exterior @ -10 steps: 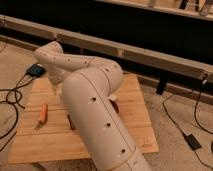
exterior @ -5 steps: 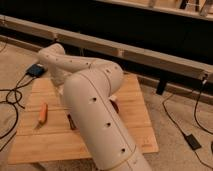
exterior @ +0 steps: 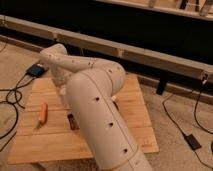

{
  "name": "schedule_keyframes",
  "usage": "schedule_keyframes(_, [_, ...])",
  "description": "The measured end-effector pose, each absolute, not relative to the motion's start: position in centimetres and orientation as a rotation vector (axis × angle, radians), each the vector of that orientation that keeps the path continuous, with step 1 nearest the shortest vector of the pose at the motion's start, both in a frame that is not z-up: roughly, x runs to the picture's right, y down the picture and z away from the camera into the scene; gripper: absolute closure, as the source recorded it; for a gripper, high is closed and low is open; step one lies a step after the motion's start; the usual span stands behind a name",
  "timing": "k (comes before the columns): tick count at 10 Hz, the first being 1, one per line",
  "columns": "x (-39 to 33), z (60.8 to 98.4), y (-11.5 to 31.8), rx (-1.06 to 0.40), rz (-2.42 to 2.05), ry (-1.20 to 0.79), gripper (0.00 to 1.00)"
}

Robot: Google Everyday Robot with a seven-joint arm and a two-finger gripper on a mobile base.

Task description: Place the ceramic cup over the eraser

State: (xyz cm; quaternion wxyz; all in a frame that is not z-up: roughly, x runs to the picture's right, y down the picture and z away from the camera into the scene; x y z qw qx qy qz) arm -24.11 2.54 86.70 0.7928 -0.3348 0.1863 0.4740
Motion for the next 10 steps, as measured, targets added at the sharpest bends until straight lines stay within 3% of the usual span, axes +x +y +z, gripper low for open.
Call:
schedule_keyframes(4, [-23.6,85.2,2.4,-0.712,1.016,0.391,1.00])
schedule_keyframes(10, [-21.9,78.1,0.2,-0.628,0.981,0.316,1.00])
